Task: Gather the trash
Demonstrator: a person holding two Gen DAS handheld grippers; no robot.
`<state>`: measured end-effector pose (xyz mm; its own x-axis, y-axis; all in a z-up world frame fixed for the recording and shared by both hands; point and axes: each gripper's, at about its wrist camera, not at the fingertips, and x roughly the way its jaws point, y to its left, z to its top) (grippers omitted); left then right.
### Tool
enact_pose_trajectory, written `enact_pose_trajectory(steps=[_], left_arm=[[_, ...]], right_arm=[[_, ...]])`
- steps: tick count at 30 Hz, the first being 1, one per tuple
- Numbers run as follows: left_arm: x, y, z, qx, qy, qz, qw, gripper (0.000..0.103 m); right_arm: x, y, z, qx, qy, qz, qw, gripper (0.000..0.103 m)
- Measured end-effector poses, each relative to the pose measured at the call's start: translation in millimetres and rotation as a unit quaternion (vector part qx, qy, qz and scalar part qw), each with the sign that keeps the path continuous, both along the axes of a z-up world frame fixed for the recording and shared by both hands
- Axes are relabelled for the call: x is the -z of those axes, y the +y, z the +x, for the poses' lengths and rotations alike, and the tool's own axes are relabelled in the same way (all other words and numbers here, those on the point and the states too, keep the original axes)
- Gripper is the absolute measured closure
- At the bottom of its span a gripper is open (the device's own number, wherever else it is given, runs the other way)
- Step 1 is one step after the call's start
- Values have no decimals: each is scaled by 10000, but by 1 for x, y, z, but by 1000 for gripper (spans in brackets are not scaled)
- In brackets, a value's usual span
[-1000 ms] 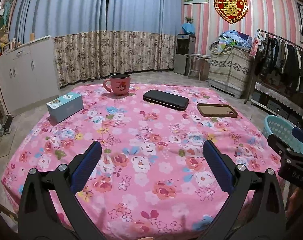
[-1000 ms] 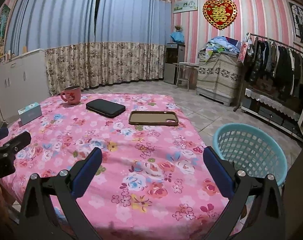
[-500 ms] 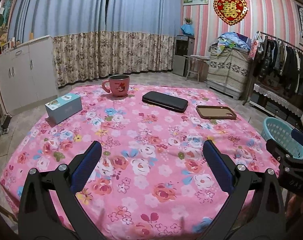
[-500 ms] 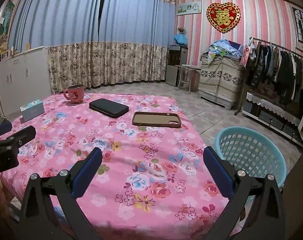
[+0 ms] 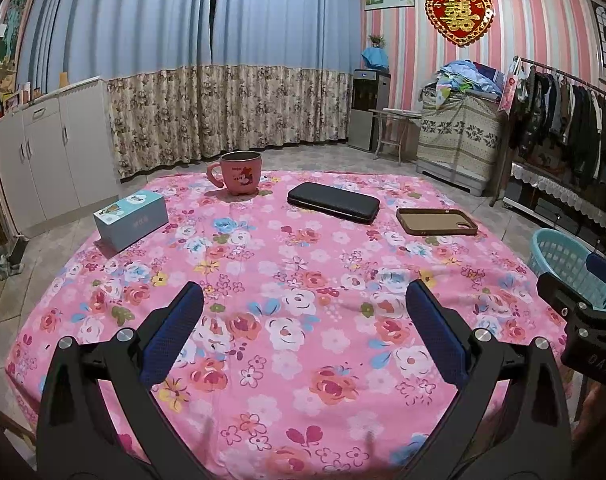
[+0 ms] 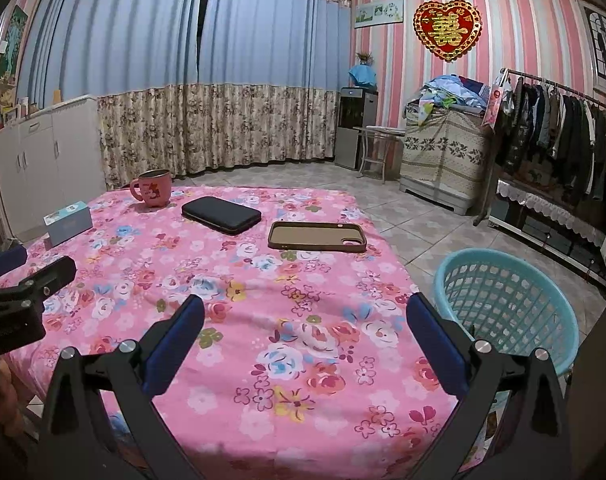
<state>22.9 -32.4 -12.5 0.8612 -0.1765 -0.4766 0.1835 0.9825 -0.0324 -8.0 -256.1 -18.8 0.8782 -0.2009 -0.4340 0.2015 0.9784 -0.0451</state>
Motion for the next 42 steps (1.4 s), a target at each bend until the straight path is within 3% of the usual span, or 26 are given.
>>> enact_pose_trajectory(steps=[42], left_arm=[[3,5,4,-41,8,28,10000,5]], right_arm=[[0,-1,0,-7,-2,26,10000,4]])
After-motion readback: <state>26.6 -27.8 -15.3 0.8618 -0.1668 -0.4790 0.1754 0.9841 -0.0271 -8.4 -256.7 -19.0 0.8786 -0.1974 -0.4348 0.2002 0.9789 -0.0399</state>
